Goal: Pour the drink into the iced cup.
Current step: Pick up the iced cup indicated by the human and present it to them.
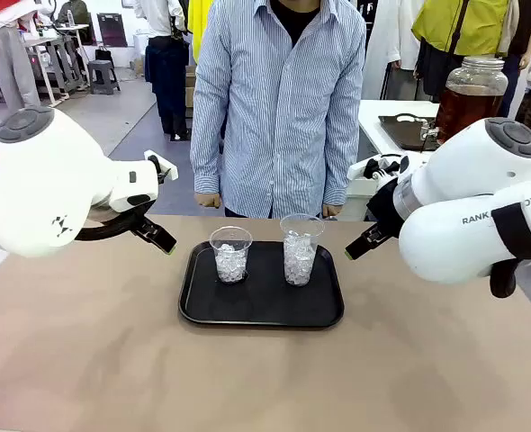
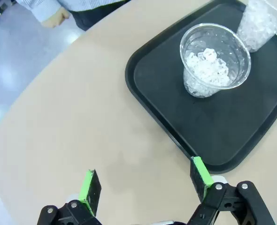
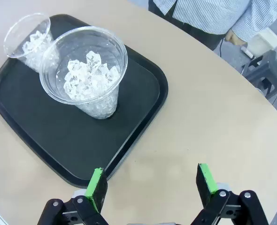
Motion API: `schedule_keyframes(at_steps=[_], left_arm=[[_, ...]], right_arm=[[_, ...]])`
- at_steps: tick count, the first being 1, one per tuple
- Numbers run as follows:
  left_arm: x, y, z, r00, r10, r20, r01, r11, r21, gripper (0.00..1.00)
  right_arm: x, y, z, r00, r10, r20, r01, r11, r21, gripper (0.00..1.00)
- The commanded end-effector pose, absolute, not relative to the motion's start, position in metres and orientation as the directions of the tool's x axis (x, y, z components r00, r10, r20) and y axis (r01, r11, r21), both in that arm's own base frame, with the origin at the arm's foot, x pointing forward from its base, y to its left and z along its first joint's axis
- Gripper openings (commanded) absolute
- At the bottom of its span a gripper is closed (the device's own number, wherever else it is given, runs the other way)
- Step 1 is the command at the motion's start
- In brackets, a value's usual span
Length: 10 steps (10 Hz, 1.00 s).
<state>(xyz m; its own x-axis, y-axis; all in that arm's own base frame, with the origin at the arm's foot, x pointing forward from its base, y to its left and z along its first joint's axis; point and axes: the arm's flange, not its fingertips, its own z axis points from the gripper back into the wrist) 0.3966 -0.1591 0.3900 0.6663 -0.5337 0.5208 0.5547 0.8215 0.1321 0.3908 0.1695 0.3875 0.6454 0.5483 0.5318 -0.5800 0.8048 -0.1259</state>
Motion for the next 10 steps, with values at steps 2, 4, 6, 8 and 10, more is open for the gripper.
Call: schedule_keyframes(at_steps=[2,4,6,8,10], left_arm=[[0.3967,-0.1593,0.3918,0.662,-0.532,0.529,0.554,0.822,0.133,1.00],[0.3967,-0.1593,0.3918,0.662,-0.532,0.529,0.554,0.822,0.133,1.00],[0.3967,-0.1593,0.3918,0.662,-0.532,0.529,0.554,0.822,0.133,1.00],[0.3967,-0.1593,0.3918,0.662,-0.532,0.529,0.554,0.822,0.133,1.00],[0.3967,-0.1593,0.3918,0.662,-0.532,0.529,0.554,0.822,0.133,1.00]], right_arm=[[0.3915,0.1689,0.3876,0.643,0.546,0.537,-0.578,0.806,-0.127,1.00],[0.3915,0.1689,0.3876,0.643,0.546,0.537,-0.578,0.806,-0.127,1.00],[0.3915,0.1689,0.3876,0.643,0.546,0.537,-0.578,0.806,-0.127,1.00],[0.3915,0.1689,0.3876,0.643,0.546,0.537,-0.578,0.806,-0.127,1.00],[0.3908,0.1695,0.3875,0.645,0.548,0.532,-0.580,0.805,-0.126,1.00]])
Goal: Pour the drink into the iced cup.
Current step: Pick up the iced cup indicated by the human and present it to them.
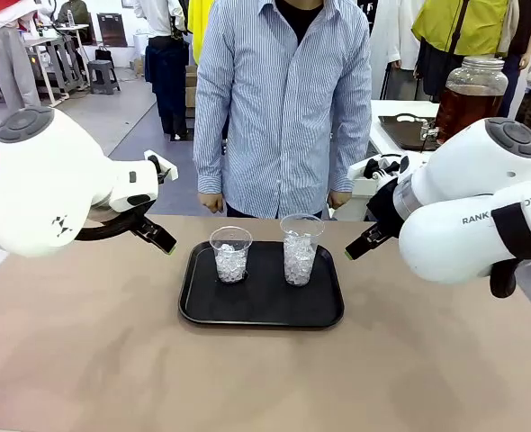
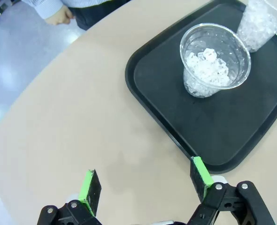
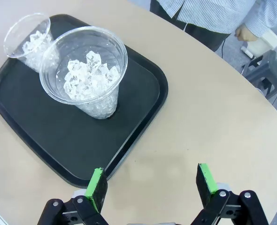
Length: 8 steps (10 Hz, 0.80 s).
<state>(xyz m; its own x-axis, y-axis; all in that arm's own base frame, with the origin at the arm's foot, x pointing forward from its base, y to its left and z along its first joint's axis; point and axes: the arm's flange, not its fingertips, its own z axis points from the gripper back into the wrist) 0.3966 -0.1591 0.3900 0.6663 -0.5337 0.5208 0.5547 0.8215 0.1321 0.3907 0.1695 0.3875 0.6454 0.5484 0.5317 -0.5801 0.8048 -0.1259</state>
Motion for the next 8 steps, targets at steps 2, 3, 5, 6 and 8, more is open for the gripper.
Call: schedule_keyframes(at_steps=[2,3,5,6,8], left_arm=[[0.398,-0.160,0.401,0.665,-0.532,0.524,0.563,0.818,0.116,1.00],[0.399,-0.160,0.421,0.658,-0.536,0.529,0.574,0.811,0.109,1.00],[0.403,-0.155,0.460,0.653,-0.515,0.556,0.584,0.809,0.065,1.00],[0.405,-0.152,0.479,0.661,-0.491,0.567,0.585,0.811,0.020,1.00],[0.413,-0.136,0.504,0.711,-0.408,0.572,0.567,0.815,-0.123,1.00]], right_arm=[[0.393,0.169,0.402,0.642,0.532,0.551,-0.604,0.794,-0.063,1.00],[0.394,0.165,0.420,0.639,0.518,0.568,-0.605,0.795,-0.046,1.00],[0.394,0.155,0.456,0.661,0.463,0.591,-0.598,0.800,0.042,1.00],[0.393,0.147,0.471,0.673,0.431,0.601,-0.595,0.799,0.093,1.00],[0.394,0.128,0.494,0.711,0.341,0.615,-0.590,0.765,0.258,1.00]])
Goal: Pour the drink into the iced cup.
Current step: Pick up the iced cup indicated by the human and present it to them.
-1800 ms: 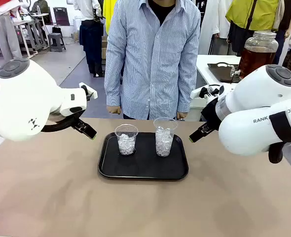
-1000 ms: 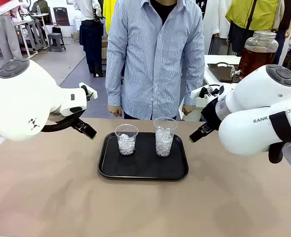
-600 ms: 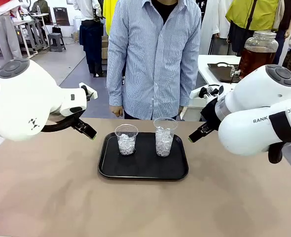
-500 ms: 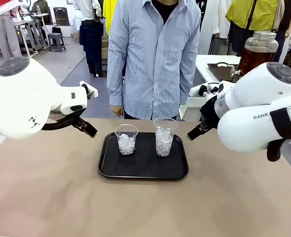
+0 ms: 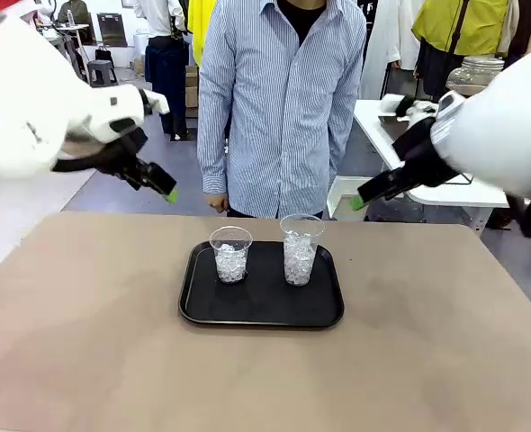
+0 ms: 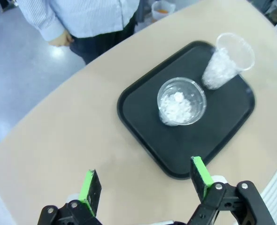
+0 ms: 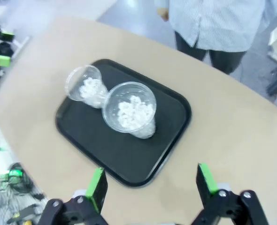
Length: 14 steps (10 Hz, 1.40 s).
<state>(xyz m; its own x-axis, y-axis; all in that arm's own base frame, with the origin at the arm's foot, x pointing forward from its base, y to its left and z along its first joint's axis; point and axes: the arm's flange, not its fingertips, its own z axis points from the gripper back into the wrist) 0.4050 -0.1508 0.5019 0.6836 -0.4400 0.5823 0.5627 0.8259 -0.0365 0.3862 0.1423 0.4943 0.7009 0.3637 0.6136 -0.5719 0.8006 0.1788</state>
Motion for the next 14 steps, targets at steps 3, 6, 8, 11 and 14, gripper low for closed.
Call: schedule_keyframes(at_steps=[3,6,8,11,14], left_arm=[[0.422,-0.110,0.501,0.811,-0.222,0.542,0.475,0.790,-0.388,1.00],[0.424,-0.092,0.477,0.864,-0.094,0.494,0.403,0.718,-0.568,1.00],[0.423,-0.087,0.464,0.886,-0.043,0.461,0.363,0.683,-0.634,1.00],[0.421,-0.088,0.472,0.886,-0.050,0.461,0.359,0.702,-0.615,1.00],[0.421,-0.088,0.472,0.886,-0.050,0.461,0.359,0.702,-0.615,1.00]], right_arm=[[0.401,0.095,0.501,0.801,0.187,0.568,-0.538,0.641,0.547,1.00],[0.415,0.066,0.478,0.876,0.071,0.476,-0.437,0.533,0.725,1.00],[0.424,0.057,0.463,0.900,0.044,0.434,-0.398,0.490,0.776,1.00],[0.416,0.050,0.455,0.912,0.037,0.409,-0.372,0.493,0.787,1.00],[0.416,0.050,0.455,0.912,0.037,0.409,-0.372,0.493,0.787,1.00]])
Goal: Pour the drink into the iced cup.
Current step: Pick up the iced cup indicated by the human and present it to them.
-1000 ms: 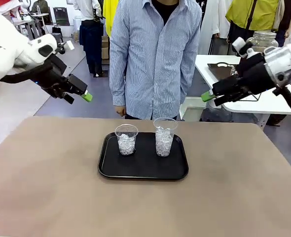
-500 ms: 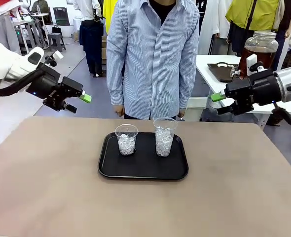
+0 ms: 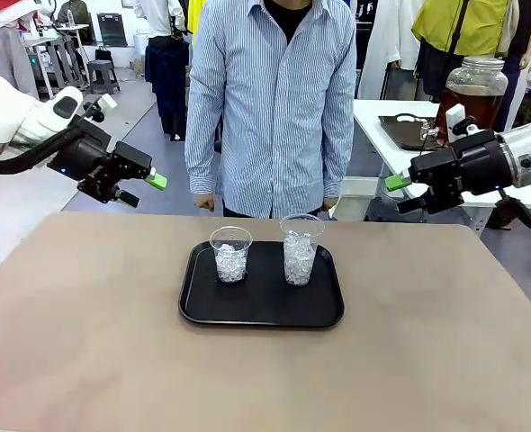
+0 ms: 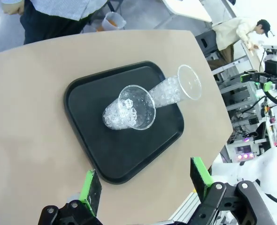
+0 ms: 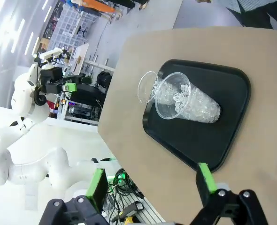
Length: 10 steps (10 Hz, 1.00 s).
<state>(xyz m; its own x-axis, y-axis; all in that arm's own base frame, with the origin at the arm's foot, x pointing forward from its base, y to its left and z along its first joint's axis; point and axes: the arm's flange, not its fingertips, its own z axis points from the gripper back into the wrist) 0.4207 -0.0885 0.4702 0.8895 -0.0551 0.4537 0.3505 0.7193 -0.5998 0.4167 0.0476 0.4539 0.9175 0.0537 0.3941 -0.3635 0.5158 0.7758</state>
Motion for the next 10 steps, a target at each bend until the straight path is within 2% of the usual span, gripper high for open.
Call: schedule_keyframes(at_steps=[1,2,5,10], left_arm=[[0.421,-0.088,0.472,0.886,-0.050,0.461,0.359,0.702,-0.615,1.00],[0.421,-0.088,0.470,0.889,-0.055,0.454,0.350,0.719,-0.600,1.00],[0.436,-0.040,0.451,0.931,0.099,0.352,0.247,0.540,-0.805,1.00],[0.467,-0.011,0.408,0.969,0.182,0.169,0.107,0.306,-0.946,1.00]], right_arm=[[0.416,0.050,0.455,0.912,0.037,0.409,-0.372,0.493,0.787,1.00],[0.417,0.048,0.454,0.917,0.054,0.394,-0.363,0.516,0.776,1.00],[0.432,0.017,0.447,0.965,-0.058,0.257,-0.227,0.312,0.922,1.00],[0.473,-0.010,0.411,0.990,-0.133,0.047,-0.034,0.098,0.995,1.00]])
